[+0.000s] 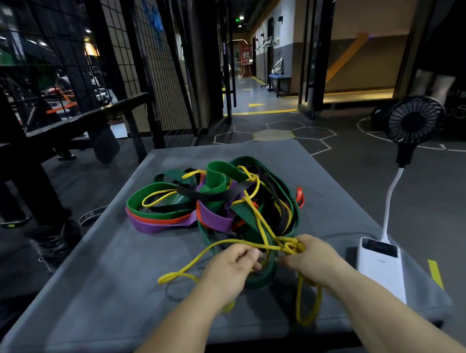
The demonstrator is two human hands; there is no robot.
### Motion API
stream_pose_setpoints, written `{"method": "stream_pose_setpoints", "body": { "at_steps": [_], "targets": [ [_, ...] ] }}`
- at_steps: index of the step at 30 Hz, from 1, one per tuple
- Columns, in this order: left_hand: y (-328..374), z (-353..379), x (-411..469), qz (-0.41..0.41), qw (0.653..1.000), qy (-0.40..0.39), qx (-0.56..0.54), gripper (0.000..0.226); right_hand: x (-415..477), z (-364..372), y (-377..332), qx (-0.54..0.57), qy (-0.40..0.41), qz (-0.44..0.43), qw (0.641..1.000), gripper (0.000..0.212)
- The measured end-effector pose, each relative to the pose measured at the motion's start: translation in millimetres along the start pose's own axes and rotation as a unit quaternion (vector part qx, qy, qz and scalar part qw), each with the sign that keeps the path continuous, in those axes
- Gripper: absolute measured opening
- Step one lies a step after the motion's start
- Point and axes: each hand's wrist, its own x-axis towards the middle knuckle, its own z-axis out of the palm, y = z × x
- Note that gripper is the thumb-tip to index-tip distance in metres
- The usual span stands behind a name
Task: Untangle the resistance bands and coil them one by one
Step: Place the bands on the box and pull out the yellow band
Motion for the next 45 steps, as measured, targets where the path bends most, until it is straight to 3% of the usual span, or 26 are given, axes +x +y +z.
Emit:
{"method": "stream_pose_setpoints", "body": {
  "at_steps": [7, 11, 15, 18, 20, 22, 24, 27, 28, 30, 33, 35, 38, 41, 45],
  "targets": [
    [-2.8, -2.6, -1.8, -0.014, 0.999, 0.004, -0.033, 0.021, -0.8, 3.0, -0.2, 0.021, 0.009, 0.029, 0.999, 0.052],
    [-1.3, -2.2, 0.4, -0.012, 0.999, 0.009, -0.038, 0.022, -4.7, -4.5, -7.3, 0.082, -0.025, 0.004, 0.996, 0.030],
    [9.8, -3.7, -4.7, -0.010, 0.997, 0.015, -0.068, 0.030, -26.2, -17.0, -25.3, 0.131, -0.022, -0.069, 0.989, 0.028],
    [13.4, -3.6, -6.7, -0.042, 0.989, 0.030, -0.138, 0.050, -50.9, -15.6, -38.3, 0.141, -0.080, -0.122, 0.979, 0.024],
    [18.8, -5.1, -7.7, -0.092, 0.958, 0.037, -0.271, 0.059, -68.0, -10.2, -45.3, 0.127, -0.132, -0.163, 0.970, 0.014],
    [24.0, -9.8, -7.7, -0.140, 0.902, 0.009, -0.407, 0.052, -80.6, -4.0, -48.5, 0.101, -0.178, -0.211, 0.956, 0.008],
    [31.8, -19.2, -12.5, -0.170, 0.850, -0.017, -0.498, 0.042, -87.6, 0.2, -49.0, 0.081, -0.219, -0.223, 0.947, 0.017],
    [34.7, -36.9, -15.5, -0.174, 0.792, -0.001, -0.585, 0.029, -88.6, 2.9, -47.1, 0.117, -0.238, -0.158, 0.951, 0.039],
    [35.9, -41.1, -17.8, -0.158, 0.797, 0.012, -0.583, 0.028, -87.1, 5.0, -46.6, 0.148, -0.219, -0.127, 0.956, 0.045],
    [39.9, -44.5, -26.2, -0.108, 0.838, 0.016, -0.535, 0.025, -83.7, 9.5, -47.6, 0.252, -0.183, -0.047, 0.949, 0.047],
    [45.1, -44.0, -41.0, -0.035, 0.889, -0.021, -0.456, 0.021, -76.0, 9.3, -51.6, 0.457, -0.142, 0.085, 0.874, 0.040],
    [45.2, -45.2, -49.1, -0.005, 0.911, -0.046, -0.410, 0.019, -71.6, 5.2, -53.3, 0.516, -0.136, 0.128, 0.836, 0.039],
    [43.0, -47.5, -60.6, 0.018, 0.929, -0.115, -0.351, 0.014, -71.6, 3.8, -55.2, 0.498, -0.207, 0.113, 0.834, 0.049],
    [38.1, -40.6, -69.0, 0.011, 0.937, -0.206, -0.281, 0.018, -72.7, 4.9, -56.7, 0.449, -0.252, 0.068, 0.855, 0.057],
    [38.0, -24.4, -77.0, 0.013, 0.935, -0.281, -0.216, 0.017, -71.1, 4.2, -52.5, 0.396, -0.299, 0.009, 0.868, 0.034]
  ]
}}
